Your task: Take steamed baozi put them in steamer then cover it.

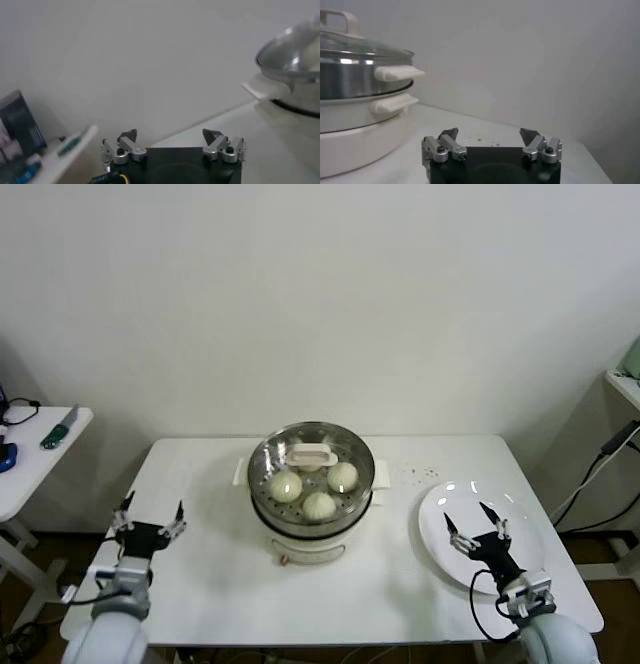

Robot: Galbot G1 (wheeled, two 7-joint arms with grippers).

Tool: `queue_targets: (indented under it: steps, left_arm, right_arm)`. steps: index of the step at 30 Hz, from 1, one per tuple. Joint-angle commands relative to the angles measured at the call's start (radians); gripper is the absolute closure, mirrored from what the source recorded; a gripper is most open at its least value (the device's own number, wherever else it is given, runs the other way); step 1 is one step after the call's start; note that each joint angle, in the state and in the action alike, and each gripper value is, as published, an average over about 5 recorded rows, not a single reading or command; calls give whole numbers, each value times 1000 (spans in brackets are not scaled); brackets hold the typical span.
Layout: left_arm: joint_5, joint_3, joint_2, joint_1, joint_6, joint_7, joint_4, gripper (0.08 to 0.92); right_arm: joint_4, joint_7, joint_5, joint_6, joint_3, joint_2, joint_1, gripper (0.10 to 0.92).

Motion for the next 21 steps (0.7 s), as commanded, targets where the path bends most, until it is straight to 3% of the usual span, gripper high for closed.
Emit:
queue_targets:
  steps: [1,21]
  left_arm:
    - [-418,-207,-67,125,-611,51,259,177]
    - [-217,-139,-75,79,-534,116,232,177]
  right_arm:
    - [19,-11,6,31,9,11,-23,203]
    - [31,-20,14,48,18,24,-29,203]
